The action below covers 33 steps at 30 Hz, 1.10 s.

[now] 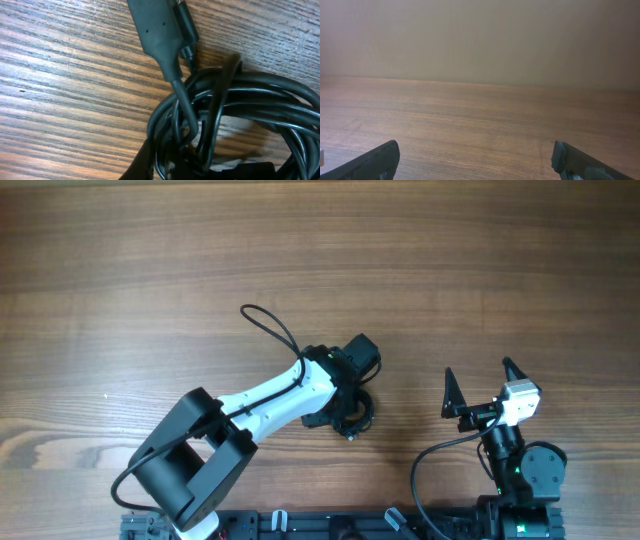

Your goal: Untangle cables

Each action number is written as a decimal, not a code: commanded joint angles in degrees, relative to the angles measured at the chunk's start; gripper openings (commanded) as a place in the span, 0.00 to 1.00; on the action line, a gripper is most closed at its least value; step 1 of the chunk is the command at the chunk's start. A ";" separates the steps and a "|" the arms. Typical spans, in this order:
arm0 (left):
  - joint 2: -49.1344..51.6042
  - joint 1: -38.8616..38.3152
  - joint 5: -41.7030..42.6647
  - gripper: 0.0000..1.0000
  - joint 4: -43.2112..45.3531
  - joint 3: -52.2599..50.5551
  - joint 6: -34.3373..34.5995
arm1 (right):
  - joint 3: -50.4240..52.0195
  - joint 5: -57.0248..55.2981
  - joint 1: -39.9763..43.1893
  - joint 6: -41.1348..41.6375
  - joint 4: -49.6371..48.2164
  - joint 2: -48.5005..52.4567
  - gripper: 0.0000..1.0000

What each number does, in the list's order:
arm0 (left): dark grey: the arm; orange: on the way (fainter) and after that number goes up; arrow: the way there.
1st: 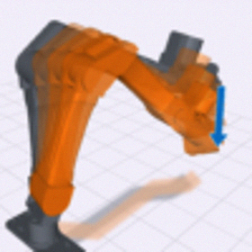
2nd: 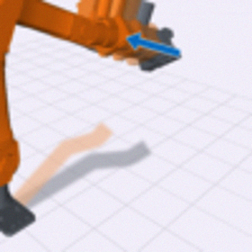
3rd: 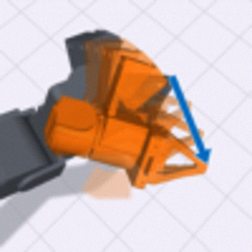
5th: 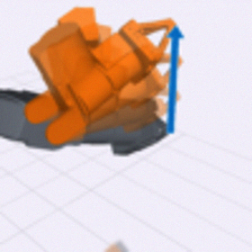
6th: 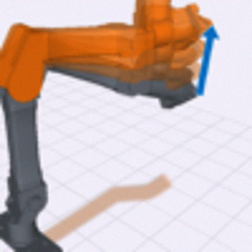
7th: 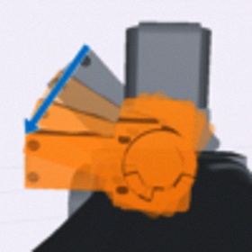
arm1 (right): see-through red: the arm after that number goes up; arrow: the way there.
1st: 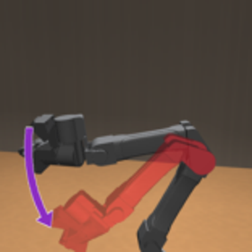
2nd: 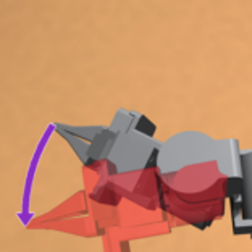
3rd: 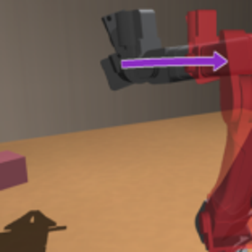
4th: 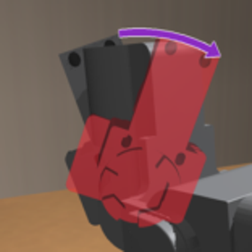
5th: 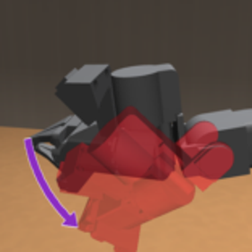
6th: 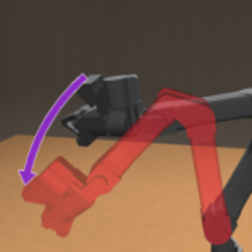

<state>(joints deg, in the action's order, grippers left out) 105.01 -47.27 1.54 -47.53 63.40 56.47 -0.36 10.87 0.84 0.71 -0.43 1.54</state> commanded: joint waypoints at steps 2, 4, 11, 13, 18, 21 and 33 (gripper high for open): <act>1.73 -0.31 -1.18 0.23 0.48 -0.87 0.83 | 0.07 -0.59 -0.24 -0.68 -0.31 -0.15 1.00; 1.73 -0.31 -0.92 0.25 1.79 -1.99 0.85 | 0.07 -0.59 -0.24 -0.68 -0.31 -0.15 1.00; 1.31 0.68 -0.11 0.04 2.93 -2.32 -2.19 | 0.07 -0.59 -0.24 -0.66 -0.31 -0.15 1.00; -0.74 3.15 -0.13 0.04 -0.85 0.13 -5.97 | 0.07 -0.59 -0.24 -0.68 -0.31 -0.15 1.00; -11.72 12.02 4.76 0.04 -6.51 9.60 -26.12 | 0.07 -0.59 -0.24 -0.68 -0.31 -0.15 1.00; -18.32 14.91 7.63 0.04 -6.58 11.26 -40.37 | 0.07 -0.52 -0.24 -0.61 -0.35 -0.15 1.00; -24.02 15.41 4.63 0.04 -6.34 11.26 -73.13 | -2.16 6.95 -0.24 46.95 0.61 0.50 1.00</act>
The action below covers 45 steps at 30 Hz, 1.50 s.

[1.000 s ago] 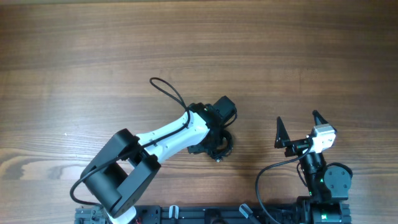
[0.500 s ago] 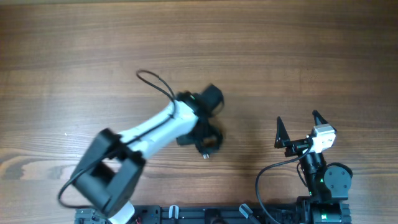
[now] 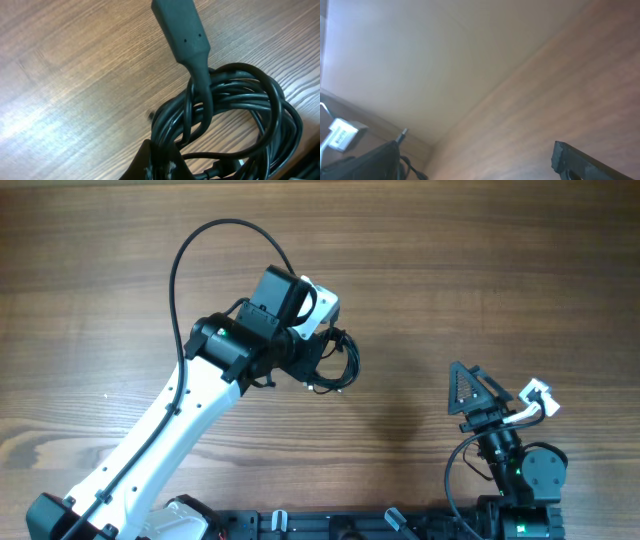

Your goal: Untangle cables

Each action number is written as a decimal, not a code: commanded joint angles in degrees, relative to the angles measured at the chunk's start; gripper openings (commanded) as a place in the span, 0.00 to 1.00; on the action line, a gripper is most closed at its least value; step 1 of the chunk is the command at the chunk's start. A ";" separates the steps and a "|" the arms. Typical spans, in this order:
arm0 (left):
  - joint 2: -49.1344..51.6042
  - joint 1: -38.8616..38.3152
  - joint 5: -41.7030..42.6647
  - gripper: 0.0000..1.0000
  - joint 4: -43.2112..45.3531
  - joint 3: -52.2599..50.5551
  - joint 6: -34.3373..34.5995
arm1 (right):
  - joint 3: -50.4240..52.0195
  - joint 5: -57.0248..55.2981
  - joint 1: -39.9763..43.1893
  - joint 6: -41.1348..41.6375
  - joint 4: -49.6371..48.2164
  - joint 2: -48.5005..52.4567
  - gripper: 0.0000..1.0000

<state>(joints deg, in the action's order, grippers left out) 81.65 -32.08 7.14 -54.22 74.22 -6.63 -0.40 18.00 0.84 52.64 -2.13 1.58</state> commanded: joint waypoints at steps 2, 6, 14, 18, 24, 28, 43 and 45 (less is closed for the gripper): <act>-0.66 0.22 -2.38 0.04 0.61 0.44 -13.55 | -8.26 -1.40 -0.24 -8.50 11.15 3.39 1.00; -1.09 0.22 -2.64 0.04 0.55 0.44 -18.43 | -23.21 5.40 -0.24 -8.96 22.75 18.97 1.00; -6.23 0.22 -0.55 0.04 0.31 0.44 -24.50 | -30.42 38.01 -1.46 10.25 -13.73 57.86 1.00; -7.30 2.36 -0.59 0.04 2.21 0.44 -17.49 | -30.42 39.10 -7.52 17.55 -30.16 73.59 1.00; -7.30 14.21 -0.52 0.04 8.61 0.44 15.39 | -30.38 42.80 -12.44 2.05 -32.98 84.21 1.00; -7.28 18.18 4.42 0.04 8.33 0.42 35.80 | -30.38 39.56 -18.47 -11.04 -37.73 84.35 1.00; -7.30 18.21 25.40 0.04 1.99 0.42 49.51 | -30.40 2.75 -39.45 -37.00 -46.42 84.35 0.26; -7.30 18.21 25.33 0.04 1.07 0.42 49.48 | -30.40 2.78 -39.41 -36.96 -45.51 84.32 0.23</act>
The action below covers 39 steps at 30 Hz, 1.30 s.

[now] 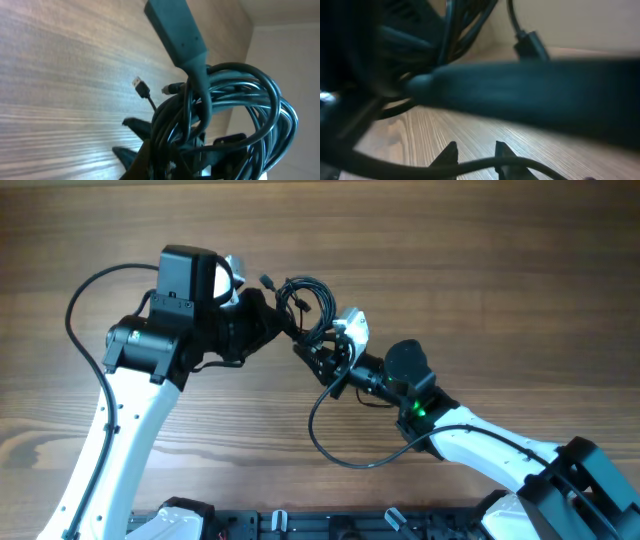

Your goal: Untangle cables

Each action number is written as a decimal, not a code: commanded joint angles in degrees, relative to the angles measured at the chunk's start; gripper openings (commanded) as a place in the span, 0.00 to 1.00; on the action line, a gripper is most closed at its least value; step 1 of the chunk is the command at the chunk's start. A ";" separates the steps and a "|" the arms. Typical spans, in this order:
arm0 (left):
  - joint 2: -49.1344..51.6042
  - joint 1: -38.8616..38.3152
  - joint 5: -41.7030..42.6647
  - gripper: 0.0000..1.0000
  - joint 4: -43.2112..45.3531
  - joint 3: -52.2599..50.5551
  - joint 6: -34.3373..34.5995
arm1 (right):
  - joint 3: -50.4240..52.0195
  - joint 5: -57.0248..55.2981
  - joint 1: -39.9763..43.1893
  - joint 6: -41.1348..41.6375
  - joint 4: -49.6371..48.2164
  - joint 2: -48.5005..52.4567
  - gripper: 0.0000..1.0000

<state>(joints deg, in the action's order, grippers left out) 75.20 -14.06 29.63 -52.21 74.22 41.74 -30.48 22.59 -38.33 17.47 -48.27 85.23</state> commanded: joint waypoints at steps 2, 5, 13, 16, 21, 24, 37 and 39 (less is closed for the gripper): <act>-0.85 0.22 2.40 0.04 -1.49 0.42 0.72 | -0.33 -1.79 -0.24 -0.81 1.53 0.07 0.20; -0.85 0.22 -0.87 0.04 -1.46 0.42 0.72 | -0.33 -0.76 -0.24 -0.37 2.67 -2.01 0.05; -0.83 2.51 -9.99 0.04 -1.20 0.42 0.76 | -0.31 4.46 -0.24 1.38 28.30 -22.97 0.05; -0.83 2.51 -9.07 0.04 -1.29 0.42 1.25 | -0.31 3.82 -0.24 0.57 30.82 -26.08 0.99; -0.83 2.51 1.53 0.04 -1.46 0.42 5.25 | -0.31 3.21 -0.24 -5.84 29.70 -21.07 0.99; -0.83 2.51 5.99 0.04 -1.68 0.42 7.15 | -0.31 -4.04 -0.24 -11.06 22.25 -15.69 0.90; -0.83 2.49 -19.10 0.04 -1.64 0.24 6.49 | -0.31 8.72 -0.24 2.43 16.31 -19.15 0.05; -0.83 2.08 -23.63 0.04 -1.33 0.24 6.49 | -0.31 10.97 -0.24 6.03 18.75 -23.65 0.05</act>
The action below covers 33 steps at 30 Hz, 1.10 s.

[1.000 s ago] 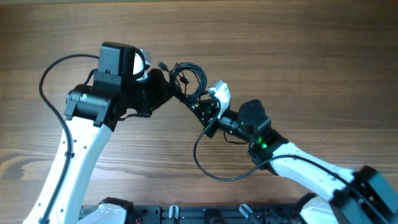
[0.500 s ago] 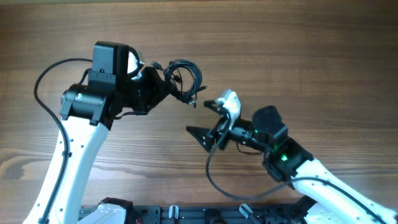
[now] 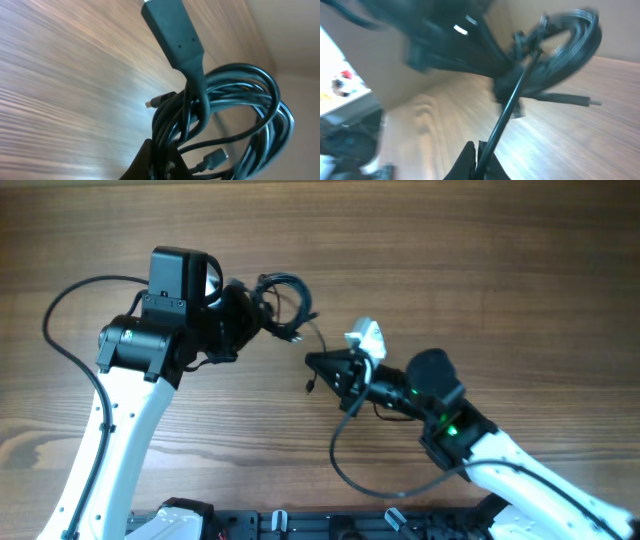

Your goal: Untangle cables

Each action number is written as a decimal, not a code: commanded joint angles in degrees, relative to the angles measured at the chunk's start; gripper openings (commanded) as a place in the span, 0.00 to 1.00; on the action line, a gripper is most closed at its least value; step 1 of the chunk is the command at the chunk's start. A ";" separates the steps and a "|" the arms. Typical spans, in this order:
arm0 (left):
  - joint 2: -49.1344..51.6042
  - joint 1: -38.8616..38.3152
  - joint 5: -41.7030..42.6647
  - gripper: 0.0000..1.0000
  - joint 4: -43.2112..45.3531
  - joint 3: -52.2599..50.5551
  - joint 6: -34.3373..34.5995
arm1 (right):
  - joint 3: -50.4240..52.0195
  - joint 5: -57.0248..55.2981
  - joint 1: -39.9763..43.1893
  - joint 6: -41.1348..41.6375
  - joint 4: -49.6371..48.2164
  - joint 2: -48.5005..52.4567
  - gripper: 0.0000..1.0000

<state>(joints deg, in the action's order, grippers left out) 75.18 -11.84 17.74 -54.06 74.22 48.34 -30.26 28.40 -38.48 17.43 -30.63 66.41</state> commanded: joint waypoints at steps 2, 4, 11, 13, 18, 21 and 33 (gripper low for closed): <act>-0.81 -1.44 -12.31 0.04 0.68 0.24 -0.11 | -0.52 4.90 -0.09 6.73 1.09 -6.91 0.05; -0.81 -3.43 -12.31 0.04 0.61 0.24 -0.11 | -0.52 1.16 -0.09 6.71 0.61 -7.54 0.05; -0.46 -14.45 -16.98 0.04 0.48 -0.11 -0.07 | -0.52 -9.66 -0.09 8.46 -9.88 -7.39 0.05; -0.35 -17.14 -16.96 0.04 0.48 -0.11 -0.09 | -0.52 -14.58 -0.09 8.35 -10.47 -7.10 0.05; -0.04 -22.40 -16.96 0.04 0.42 -0.11 -0.07 | -0.55 -18.51 -0.09 9.27 -18.95 -4.92 0.05; 0.26 -23.69 -16.87 0.04 0.20 -0.11 -0.09 | -0.55 -21.99 -0.09 7.67 -19.54 -2.93 0.05; 0.33 -23.87 -5.14 0.04 -1.09 -0.11 -0.55 | -0.55 -28.83 -0.09 -2.62 -19.71 4.72 0.05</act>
<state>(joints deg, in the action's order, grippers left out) 75.20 -35.53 10.33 -55.11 74.22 48.36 -30.22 1.17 -38.48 16.84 -50.52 70.57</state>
